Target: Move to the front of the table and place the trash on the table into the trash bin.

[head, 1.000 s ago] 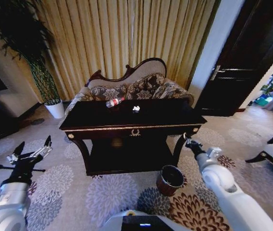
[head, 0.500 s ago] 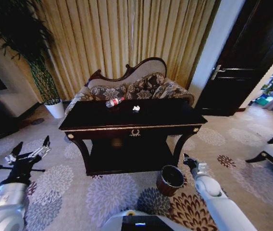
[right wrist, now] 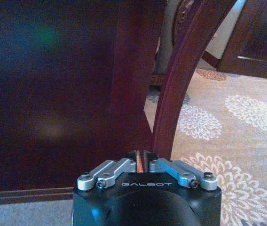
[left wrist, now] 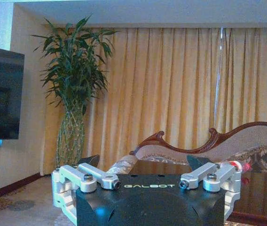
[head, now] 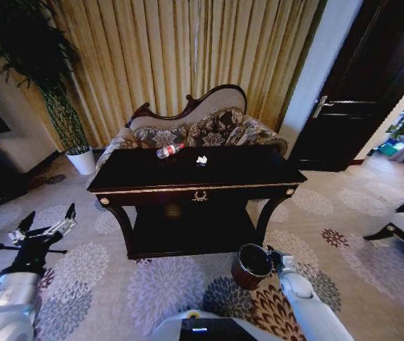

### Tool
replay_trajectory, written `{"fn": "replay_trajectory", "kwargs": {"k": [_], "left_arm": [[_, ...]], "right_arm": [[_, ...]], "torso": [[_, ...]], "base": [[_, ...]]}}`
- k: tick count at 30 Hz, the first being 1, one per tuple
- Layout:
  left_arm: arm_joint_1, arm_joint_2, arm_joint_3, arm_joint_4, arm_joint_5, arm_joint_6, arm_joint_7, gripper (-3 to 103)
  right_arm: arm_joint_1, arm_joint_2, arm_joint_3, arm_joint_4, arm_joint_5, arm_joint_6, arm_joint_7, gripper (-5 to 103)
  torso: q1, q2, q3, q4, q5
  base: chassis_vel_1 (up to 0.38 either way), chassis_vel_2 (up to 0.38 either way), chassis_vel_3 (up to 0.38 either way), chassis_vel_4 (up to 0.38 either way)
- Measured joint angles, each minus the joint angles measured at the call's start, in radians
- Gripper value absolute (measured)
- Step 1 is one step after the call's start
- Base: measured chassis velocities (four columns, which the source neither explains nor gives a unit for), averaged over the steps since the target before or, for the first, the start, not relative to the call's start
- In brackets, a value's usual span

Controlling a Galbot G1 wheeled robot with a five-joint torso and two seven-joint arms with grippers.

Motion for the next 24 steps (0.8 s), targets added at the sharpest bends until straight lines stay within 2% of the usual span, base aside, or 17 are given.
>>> {"fn": "replay_trajectory", "kwargs": {"k": [1,3,4,6,7,10,11,14,17,19,20,22,23,24], "left_arm": [[0.0,0.0,0.0,0.0,0.0,0.0,0.0,100],[0.0,-0.004,0.001,0.0,0.004,-0.002,0.001,100],[0.0,-0.004,0.001,0.0,0.004,-0.002,0.001,100],[0.001,-0.008,0.001,0.0,0.007,-0.007,0.002,100],[0.001,-0.008,0.001,0.0,0.007,-0.007,0.002,100],[0.002,-0.009,0.0,0.0,0.008,-0.013,0.002,100],[0.002,-0.009,0.0,0.0,0.008,-0.013,0.002,100],[0.002,-0.009,0.0,0.0,0.009,-0.015,0.003,100],[0.002,-0.009,0.0,0.0,0.009,-0.015,0.003,100],[0.002,-0.009,0.0,0.0,0.01,-0.016,0.004,100],[0.002,-0.009,0.0,0.0,0.01,-0.016,0.004,100],[0.002,-0.01,0.001,0.0,0.01,-0.016,0.004,100],[0.002,-0.01,0.001,0.0,0.01,-0.016,0.004,100],[0.0,-0.01,0.002,0.0,0.01,-0.016,0.004,100]], "right_arm": [[0.0,0.0,0.0,0.0,0.0,0.0,0.0,9],[0.002,0.002,-0.001,0.003,-0.003,-0.002,0.0,20],[0.002,0.002,-0.001,0.003,-0.003,-0.002,0.0,20],[0.003,0.001,-0.001,0.009,-0.005,-0.002,0.0,31],[0.003,0.001,-0.001,0.009,-0.005,-0.002,0.0,31],[0.003,-0.001,0.0,0.017,-0.005,-0.003,0.001,47],[0.003,-0.001,0.0,0.017,-0.005,-0.003,0.001,47],[-0.002,-0.002,0.003,0.024,-0.003,-0.003,0.001,63],[-0.004,-0.003,0.005,0.026,-0.003,-0.004,0.002,69],[-0.007,-0.004,0.006,0.027,-0.003,-0.004,0.003,80],[-0.007,-0.004,0.006,0.027,-0.003,-0.004,0.003,80],[-0.008,-0.006,0.007,0.028,-0.003,-0.003,0.003,90],[-0.008,-0.006,0.007,0.028,-0.003,-0.003,0.003,90],[-0.008,-0.007,0.007,0.03,-0.002,-0.003,0.003,96]], "torso": [[0.0,0.0,0.0,0.0,0.0],[0.0,0.0,0.0,-0.0001,0.0],[0.0,0.0,0.0,-0.0001,0.0],[0.0,0.0,0.0,0.0,0.0],[0.0,0.0,0.0,0.0,0.0],[0.0,0.0,0.0,0.0,0.0],[0.0,0.0,0.0,0.0,0.0],[0.0,0.0,0.0,-0.0001,0.0],[0.0,0.0,0.0,-0.0001,0.0001],[0.0,0.0,0.0,-0.0001,0.0001],[0.0,0.0,0.0,-0.0001,0.0001],[0.0,0.0,0.0,-0.0001,0.0001],[0.0,0.0,0.0,-0.0001,0.0001],[0.0,0.0,0.0,0.0,0.0001]], "base": [[0.0,0.0,0.0,0.0],[0.0,0.0,0.0,0.0],[0.0,0.0,0.0,0.0],[0.0,0.0,0.0,0.0],[0.0,0.0,0.0,0.0],[0.0,0.0,0.0,0.0],[0.0,0.0,0.0,0.0],[0.0,0.0,0.0,0.0],[0.0,0.0,0.0,0.0],[0.0,0.0,0.0,0.0],[0.0,0.0,0.0,0.0],[0.0,0.0,0.0,0.0],[0.0,0.0,0.0,0.0],[0.0,0.0,0.0,0.0]]}}
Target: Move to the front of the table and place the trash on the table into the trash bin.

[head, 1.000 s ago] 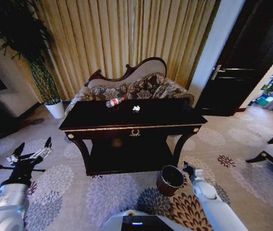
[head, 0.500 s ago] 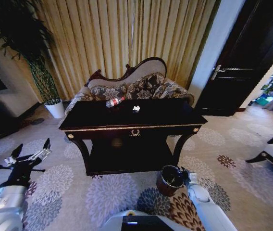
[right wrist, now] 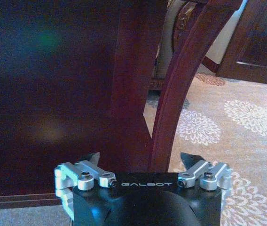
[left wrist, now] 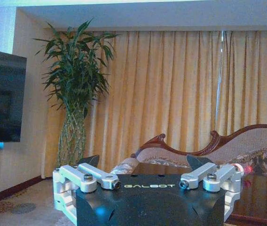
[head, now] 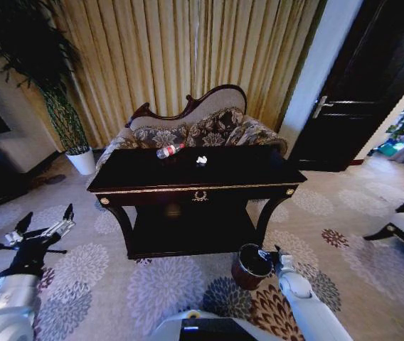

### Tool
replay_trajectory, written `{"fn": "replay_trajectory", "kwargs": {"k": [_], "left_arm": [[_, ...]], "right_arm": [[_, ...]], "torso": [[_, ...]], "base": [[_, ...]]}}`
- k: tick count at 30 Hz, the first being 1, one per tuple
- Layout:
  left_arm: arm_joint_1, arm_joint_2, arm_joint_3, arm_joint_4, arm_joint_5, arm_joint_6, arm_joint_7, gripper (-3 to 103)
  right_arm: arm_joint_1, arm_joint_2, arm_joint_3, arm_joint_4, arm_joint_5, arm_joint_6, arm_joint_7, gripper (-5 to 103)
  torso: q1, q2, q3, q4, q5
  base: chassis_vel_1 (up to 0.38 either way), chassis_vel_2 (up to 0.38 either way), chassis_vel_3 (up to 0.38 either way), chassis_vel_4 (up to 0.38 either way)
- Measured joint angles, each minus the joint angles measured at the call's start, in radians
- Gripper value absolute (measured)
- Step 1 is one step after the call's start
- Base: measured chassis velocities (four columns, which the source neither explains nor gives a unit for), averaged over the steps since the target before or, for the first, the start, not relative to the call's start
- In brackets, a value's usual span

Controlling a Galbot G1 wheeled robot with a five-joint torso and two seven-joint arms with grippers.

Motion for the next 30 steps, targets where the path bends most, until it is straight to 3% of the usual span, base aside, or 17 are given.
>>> {"fn": "replay_trajectory", "kwargs": {"k": [4,30], "left_arm": [[-0.006,0.0,0.004,0.0,0.0,0.002,0.0,100],[-0.012,-0.009,0.009,0.0,-0.002,0.007,-0.001,100]], "right_arm": [[-0.001,0.0,0.0,0.002,0.0,0.0,0.001,100],[-0.012,-0.001,0.002,0.044,0.039,0.024,0.007,100]], "torso": [[0.0,0.0,0.0,0.0,-0.0001],[0.0,0.0,0.0,0.0,0.0]], "base": [[0.0,0.0,0.0,0.0],[0.0,0.0,0.0,0.0]]}}
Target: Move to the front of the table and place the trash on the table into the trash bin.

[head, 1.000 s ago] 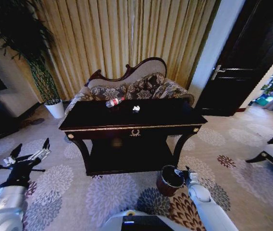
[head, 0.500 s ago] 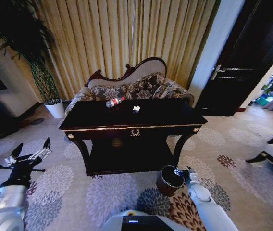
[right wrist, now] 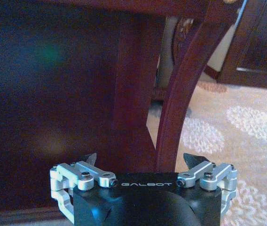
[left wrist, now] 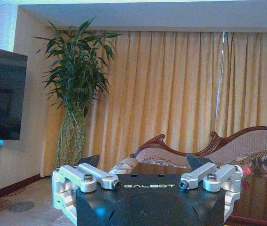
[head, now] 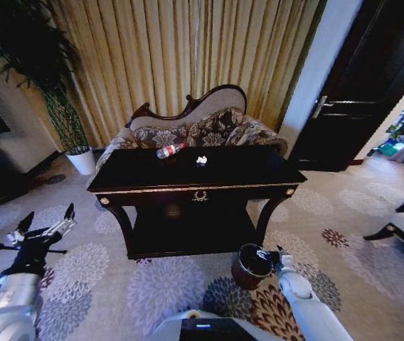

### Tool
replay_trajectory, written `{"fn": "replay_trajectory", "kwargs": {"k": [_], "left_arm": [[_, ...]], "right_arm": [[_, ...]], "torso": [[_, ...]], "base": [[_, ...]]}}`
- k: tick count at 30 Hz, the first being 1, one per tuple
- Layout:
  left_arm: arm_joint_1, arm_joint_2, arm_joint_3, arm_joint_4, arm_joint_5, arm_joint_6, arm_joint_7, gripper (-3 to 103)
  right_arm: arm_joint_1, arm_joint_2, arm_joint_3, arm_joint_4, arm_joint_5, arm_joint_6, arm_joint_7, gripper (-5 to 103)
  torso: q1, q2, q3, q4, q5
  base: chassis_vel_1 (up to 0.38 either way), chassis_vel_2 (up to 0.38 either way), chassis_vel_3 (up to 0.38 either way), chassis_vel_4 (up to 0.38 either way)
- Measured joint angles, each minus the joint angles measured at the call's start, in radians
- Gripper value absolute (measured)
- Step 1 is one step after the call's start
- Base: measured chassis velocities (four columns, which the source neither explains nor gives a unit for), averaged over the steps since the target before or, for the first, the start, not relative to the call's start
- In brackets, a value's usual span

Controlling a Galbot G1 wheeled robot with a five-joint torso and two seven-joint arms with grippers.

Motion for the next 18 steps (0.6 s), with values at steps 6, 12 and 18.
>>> {"fn": "replay_trajectory", "kwargs": {"k": [6,12,18], "left_arm": [[-0.002,-0.001,0.0,0.0,-0.002,0.0,-0.001,100],[-0.007,-0.001,0.006,0.0,-0.002,-0.001,-0.002,100],[-0.013,-0.002,0.011,0.0,-0.002,-0.001,-0.001,100]], "right_arm": [[-0.016,-0.015,0.014,0.079,0.035,0.037,0.001,100],[-0.037,-0.055,0.024,0.224,0.11,0.047,0.014,100],[-0.069,-0.105,0.044,0.437,0.174,0.042,0.041,100]], "torso": [[0.0,0.0,0.0,0.0,0.0],[0.0,0.0,0.0,0.0,-0.0001],[0.0,0.0,0.0,-0.0001,-0.0001]], "base": [[0.0,0.0,0.0,0.0],[0.0,0.0,0.0,0.0],[0.0,0.0,0.0,0.0]]}}
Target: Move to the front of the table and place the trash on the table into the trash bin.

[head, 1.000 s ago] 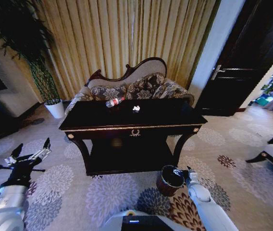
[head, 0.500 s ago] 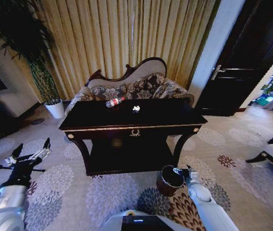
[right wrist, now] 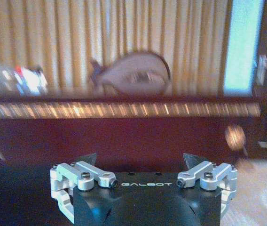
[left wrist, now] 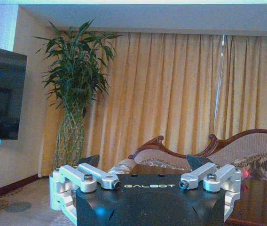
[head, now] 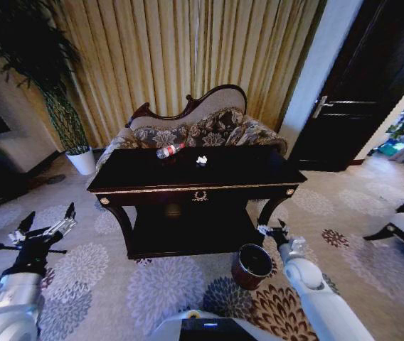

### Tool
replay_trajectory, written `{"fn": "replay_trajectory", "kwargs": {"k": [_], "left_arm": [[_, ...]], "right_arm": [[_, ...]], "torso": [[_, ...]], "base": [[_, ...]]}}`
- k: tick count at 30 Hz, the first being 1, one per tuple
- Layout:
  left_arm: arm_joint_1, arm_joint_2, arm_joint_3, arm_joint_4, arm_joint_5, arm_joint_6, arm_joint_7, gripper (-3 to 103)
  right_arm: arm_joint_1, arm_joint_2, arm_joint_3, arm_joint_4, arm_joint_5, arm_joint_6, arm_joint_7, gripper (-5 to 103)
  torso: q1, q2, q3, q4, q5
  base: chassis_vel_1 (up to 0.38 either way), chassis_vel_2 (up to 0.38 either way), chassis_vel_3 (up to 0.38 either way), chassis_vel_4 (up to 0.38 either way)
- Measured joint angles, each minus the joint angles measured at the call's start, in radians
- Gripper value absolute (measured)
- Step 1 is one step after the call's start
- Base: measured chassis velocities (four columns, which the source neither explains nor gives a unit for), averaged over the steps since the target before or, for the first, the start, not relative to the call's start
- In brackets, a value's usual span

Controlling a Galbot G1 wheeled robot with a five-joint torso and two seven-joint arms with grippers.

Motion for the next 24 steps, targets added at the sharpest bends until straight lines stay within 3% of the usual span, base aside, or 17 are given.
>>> {"fn": "replay_trajectory", "kwargs": {"k": [9,24], "left_arm": [[0.0,-0.001,0.0,0.0,0.009,-0.004,0.001,100],[0.008,-0.001,-0.008,0.0,0.013,-0.013,0.002,100]], "right_arm": [[-0.053,-0.052,0.04,0.26,0.085,-0.036,0.059,100],[-0.078,-0.069,0.05,0.338,0.143,-0.086,0.107,100]], "torso": [[0.0,0.0,0.0,0.0,0.0],[0.0,0.0,0.0,0.0001,0.0001]], "base": [[0.0,0.0,0.0,0.0],[0.0,0.0,0.0,0.0]]}}
